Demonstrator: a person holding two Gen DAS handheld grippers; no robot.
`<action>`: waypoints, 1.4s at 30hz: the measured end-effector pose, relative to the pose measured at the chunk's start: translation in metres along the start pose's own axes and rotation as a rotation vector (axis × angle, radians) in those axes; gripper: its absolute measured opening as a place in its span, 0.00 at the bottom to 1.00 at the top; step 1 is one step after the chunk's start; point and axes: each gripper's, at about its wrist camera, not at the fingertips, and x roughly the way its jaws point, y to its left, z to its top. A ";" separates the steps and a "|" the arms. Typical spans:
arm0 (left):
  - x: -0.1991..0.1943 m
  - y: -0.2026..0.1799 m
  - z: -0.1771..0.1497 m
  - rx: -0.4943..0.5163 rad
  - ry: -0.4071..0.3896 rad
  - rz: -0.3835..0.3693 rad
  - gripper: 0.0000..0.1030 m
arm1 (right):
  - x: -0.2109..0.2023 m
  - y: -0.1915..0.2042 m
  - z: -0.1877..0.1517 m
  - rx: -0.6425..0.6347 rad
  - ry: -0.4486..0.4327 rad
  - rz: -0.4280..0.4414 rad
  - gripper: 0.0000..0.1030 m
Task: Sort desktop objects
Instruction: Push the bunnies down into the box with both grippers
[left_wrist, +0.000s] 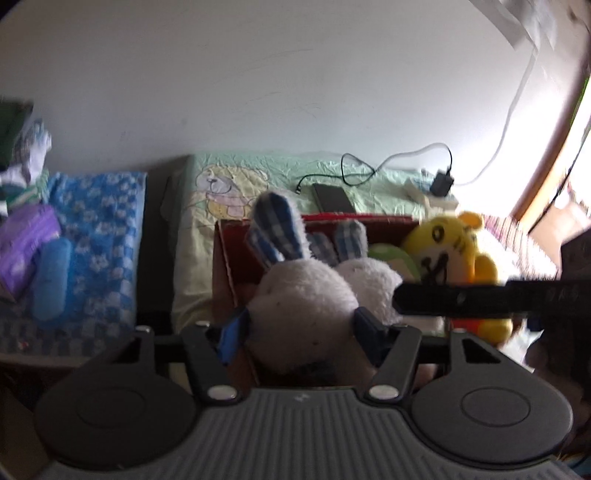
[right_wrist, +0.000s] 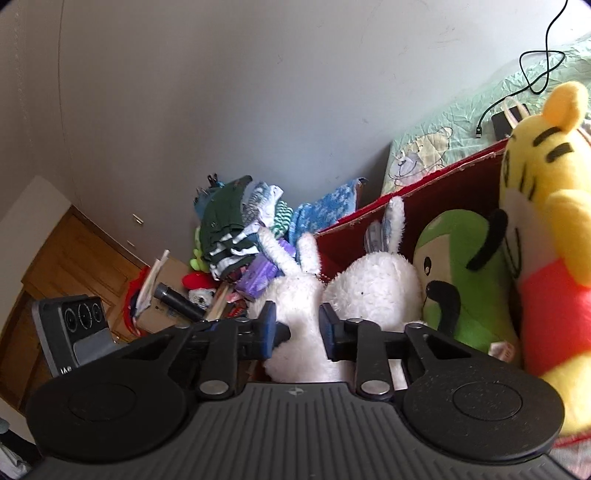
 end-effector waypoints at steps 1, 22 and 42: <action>0.002 0.002 0.002 -0.016 -0.008 -0.006 0.63 | 0.003 -0.002 0.000 0.006 0.007 -0.008 0.24; 0.023 -0.039 0.002 0.165 -0.006 0.171 0.69 | 0.013 -0.007 -0.007 -0.034 0.094 -0.039 0.07; 0.024 -0.085 0.017 0.127 0.031 0.315 0.93 | -0.050 -0.009 -0.015 -0.076 -0.110 -0.306 0.28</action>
